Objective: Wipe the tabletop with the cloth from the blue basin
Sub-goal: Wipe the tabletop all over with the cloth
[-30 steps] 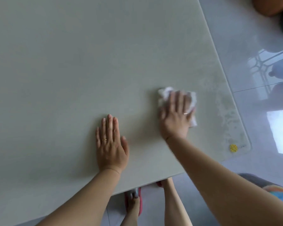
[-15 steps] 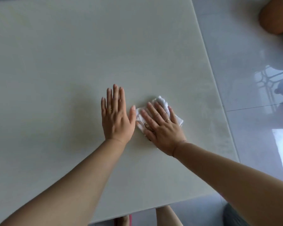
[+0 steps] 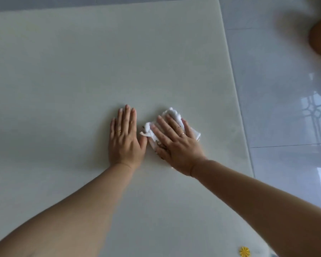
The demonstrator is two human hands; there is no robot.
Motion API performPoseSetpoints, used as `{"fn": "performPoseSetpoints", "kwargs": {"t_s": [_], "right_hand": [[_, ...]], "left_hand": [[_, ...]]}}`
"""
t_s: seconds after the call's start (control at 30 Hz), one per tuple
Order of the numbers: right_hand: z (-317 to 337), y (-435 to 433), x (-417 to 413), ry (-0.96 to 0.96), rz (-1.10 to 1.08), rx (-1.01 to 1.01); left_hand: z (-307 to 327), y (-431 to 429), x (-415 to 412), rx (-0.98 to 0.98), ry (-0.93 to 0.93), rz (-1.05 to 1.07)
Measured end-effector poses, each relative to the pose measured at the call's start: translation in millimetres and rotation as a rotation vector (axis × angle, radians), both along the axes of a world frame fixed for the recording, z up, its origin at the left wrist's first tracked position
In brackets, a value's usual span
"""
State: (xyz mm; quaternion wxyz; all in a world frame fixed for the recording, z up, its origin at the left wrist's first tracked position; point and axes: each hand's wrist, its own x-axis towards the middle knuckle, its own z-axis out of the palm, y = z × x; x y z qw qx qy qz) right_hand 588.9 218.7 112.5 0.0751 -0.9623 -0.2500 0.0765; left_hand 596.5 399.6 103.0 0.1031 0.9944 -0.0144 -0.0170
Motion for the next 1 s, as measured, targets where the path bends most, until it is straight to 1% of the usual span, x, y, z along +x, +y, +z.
{"fn": "performPoseSetpoints", "kwargs": {"t_s": [0.03,0.07,0.1,0.17,0.23,0.27,0.3,0.33,0.37,0.4,0.47,0.5,0.53,0.57,0.63,0.67,0.7,0.73,0.77,0.8,0.87,0.9,0.93,0.97,1.0], "right_hand": [[0,-19,16,-0.008,0.093,-0.034],[-1,-37,34,-0.024,0.100,-0.073],[-1,-52,53,-0.012,0.012,-0.086],[-2,-66,87,0.043,-0.322,-0.045],[-5,-43,100,0.078,-0.680,0.016],[-7,-20,99,0.083,-0.813,0.031],[-7,3,94,0.088,-0.879,0.056],[-6,26,86,0.082,-0.845,0.090],[-6,45,77,0.088,-0.704,0.105],[-4,54,67,0.089,-0.486,0.084],[-1,36,74,0.057,-0.056,-0.003],[0,18,87,0.034,0.055,-0.039],[-1,-1,101,0.016,0.065,-0.063],[-2,-17,117,0.015,-0.027,-0.063],[-4,-34,145,0.065,-0.405,-0.001],[-5,-27,151,0.080,-0.593,0.025],[-6,-10,152,0.075,-0.734,0.035],[-7,9,148,0.067,-0.811,0.047],[-6,29,141,0.063,-0.803,0.072],[-6,45,132,0.060,-0.705,0.089],[-3,53,117,0.063,-0.340,0.032],[0,41,121,0.043,-0.159,-0.004],[2,24,132,0.019,-0.040,-0.024],[2,5,145,0.014,-0.008,-0.047],[2,-14,159,0.027,-0.070,-0.066]], "left_hand": [[1,0,0,0.004,0.011,-0.001],[1,0,0,0.011,0.016,-0.001],[1,0,1,0.019,0.018,-0.001],[1,0,2,0.027,0.017,0.002],[1,1,2,0.031,0.022,0.003],[1,1,2,0.034,0.025,0.002],[1,1,2,0.037,0.027,0.000],[1,0,1,0.041,0.029,0.002],[1,0,2,0.047,0.029,0.006],[2,-1,2,0.050,0.026,0.009],[3,0,2,0.043,0.023,0.004],[3,0,2,0.033,0.023,0.002],[4,1,1,0.027,0.021,0.001],[4,1,2,0.023,0.020,0.000],[4,1,2,0.014,0.021,0.004],[4,1,3,0.009,0.023,0.005],[3,2,2,0.004,0.026,0.003],[3,2,2,-0.001,0.031,0.001],[3,3,2,-0.005,0.033,0.001],[3,2,2,-0.007,0.033,0.003],[3,2,3,-0.010,0.038,0.003],[4,2,3,-0.012,0.039,0.002],[4,3,4,-0.012,0.038,-0.002],[3,4,4,-0.009,0.038,-0.005],[3,4,4,-0.008,0.039,-0.007]]}}
